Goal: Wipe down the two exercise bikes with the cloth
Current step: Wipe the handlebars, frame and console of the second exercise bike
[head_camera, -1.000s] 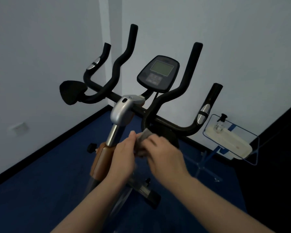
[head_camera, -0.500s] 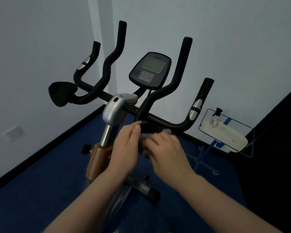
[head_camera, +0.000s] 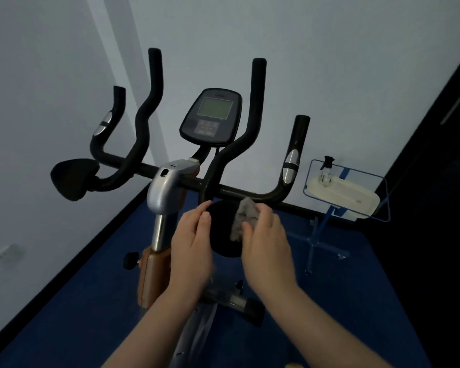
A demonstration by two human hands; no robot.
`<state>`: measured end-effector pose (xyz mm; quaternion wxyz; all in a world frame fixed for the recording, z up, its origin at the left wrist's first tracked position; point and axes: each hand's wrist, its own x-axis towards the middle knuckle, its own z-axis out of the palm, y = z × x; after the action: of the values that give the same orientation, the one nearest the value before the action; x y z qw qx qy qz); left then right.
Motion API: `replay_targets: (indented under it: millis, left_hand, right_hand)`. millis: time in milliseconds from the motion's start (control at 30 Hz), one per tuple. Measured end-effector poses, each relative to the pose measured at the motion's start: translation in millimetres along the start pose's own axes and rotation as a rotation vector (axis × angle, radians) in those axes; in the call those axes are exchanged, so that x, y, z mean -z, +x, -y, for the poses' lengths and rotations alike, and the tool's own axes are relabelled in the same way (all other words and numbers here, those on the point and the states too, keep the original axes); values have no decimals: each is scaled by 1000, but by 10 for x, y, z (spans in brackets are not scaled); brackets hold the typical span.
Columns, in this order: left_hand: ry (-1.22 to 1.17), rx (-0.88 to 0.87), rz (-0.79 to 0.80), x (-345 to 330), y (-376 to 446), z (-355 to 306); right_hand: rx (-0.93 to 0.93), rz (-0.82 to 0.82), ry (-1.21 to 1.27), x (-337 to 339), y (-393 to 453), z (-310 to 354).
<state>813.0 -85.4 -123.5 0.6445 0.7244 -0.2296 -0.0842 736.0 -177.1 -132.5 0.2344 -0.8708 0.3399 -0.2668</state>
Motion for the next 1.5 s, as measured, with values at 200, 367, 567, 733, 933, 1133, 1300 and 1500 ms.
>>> replay_targets:
  millis: [200,367,567,733,933,1133,1300,1500]
  left_hand:
    - [19,-15,-47,-48,1,-11]
    - [252,-168,-128,-260,52,-51]
    - [424,-356,-146,-721,376,-332]
    - [611,-246,7,-1085,630,-356]
    - [1060,-194,84,-1114,657,-263]
    - [1096,-164,85,-1123,673,-268]
    - [830,-142,-14,-1092,598,-321]
    - [840,-41,-462,-985,477,-255]
  right_hand:
    - [-39,85,-25,59,281,180]
    - [47,281,133,410,35,-96]
    - [266,52,281,913,1017,-464]
    - [748,-149,-156,1157,2071,-878]
    - [1065,131,-246,763,2232,-1347]
    - [1091,115,-195,868,2467,-1197]
    - [1290,413,-93,676,1940,-1145]
    - [1156,368,-291,758,2066,-1091]
